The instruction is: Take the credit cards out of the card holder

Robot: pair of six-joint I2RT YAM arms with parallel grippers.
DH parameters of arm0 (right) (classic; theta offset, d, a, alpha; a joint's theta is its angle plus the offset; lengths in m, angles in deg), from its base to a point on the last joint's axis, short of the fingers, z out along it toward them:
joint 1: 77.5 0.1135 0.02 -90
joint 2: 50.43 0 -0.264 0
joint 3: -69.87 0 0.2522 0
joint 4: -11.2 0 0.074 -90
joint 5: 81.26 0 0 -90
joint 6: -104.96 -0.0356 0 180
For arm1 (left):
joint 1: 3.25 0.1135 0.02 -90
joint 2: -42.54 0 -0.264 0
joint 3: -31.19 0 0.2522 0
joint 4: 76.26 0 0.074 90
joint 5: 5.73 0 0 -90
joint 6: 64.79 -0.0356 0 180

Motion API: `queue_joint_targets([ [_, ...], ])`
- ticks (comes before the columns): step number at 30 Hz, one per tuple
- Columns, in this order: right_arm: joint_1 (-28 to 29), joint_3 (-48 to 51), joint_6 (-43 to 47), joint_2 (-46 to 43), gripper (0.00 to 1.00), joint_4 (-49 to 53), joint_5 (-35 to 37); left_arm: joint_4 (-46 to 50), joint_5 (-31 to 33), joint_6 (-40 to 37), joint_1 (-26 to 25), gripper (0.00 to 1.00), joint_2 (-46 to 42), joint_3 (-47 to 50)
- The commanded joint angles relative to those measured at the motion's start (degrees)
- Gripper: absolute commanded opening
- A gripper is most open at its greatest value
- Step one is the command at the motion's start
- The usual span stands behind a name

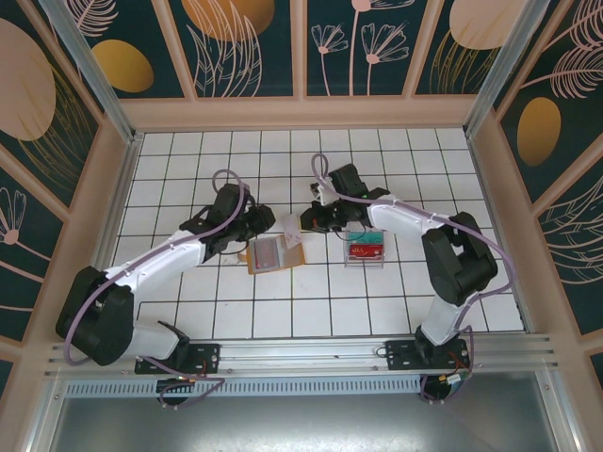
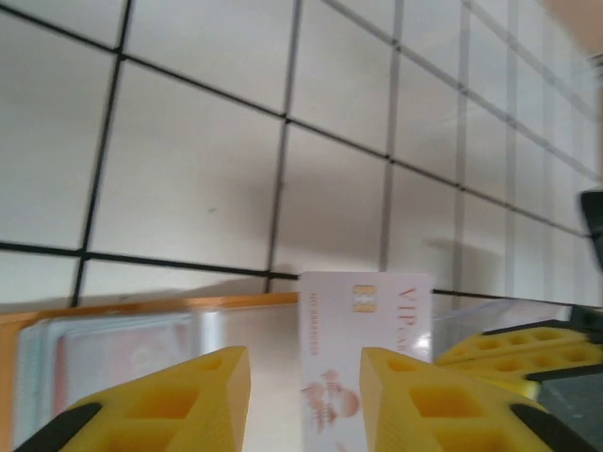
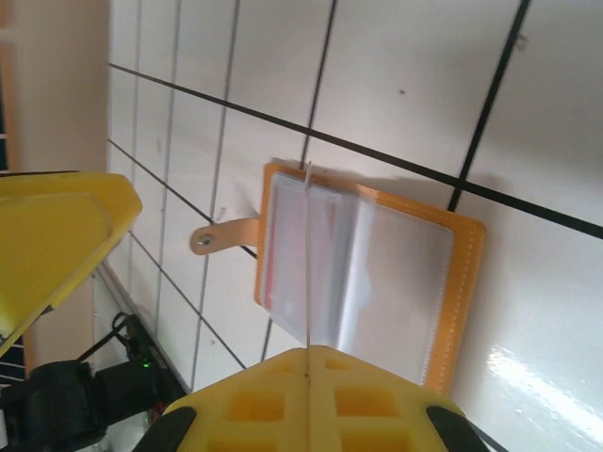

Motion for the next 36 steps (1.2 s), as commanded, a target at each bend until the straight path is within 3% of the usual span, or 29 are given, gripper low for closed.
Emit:
queue_joint_targets([
  [1, -0.9, 1.1, -2.6, -3.1, 0.00, -4.5, -3.6, -8.5, -6.4, 4.3, 1.4, 0.40, -2.4, 3.1],
  [10, -2.8, 5.4, -11.8, -6.5, 0.00, -19.7, -12.1, -23.4, -13.3, 11.6, 3.2, 0.34, -4.6, 9.2],
  [18, -3.3, 7.3, -16.0, -6.5, 0.00, -25.7, -14.1, -27.3, -15.6, 14.0, 3.3, 0.32, -3.7, 10.2],
  [24, -3.4, 7.5, -17.0, -6.4, 0.00, -27.2, -14.6, -26.9, -15.8, 13.7, 3.3, 0.32, -3.5, 9.9],
  [30, -3.4, 7.5, -17.0, -6.5, 0.00, -27.1, -14.7, -22.0, -11.5, 12.1, 3.8, 0.33, -5.1, 9.7],
  [36, -3.4, 7.6, -17.4, -6.4, 0.00, -27.9, -14.8, -22.2, -12.7, 11.9, 3.8, 0.32, -4.8, 9.8],
])
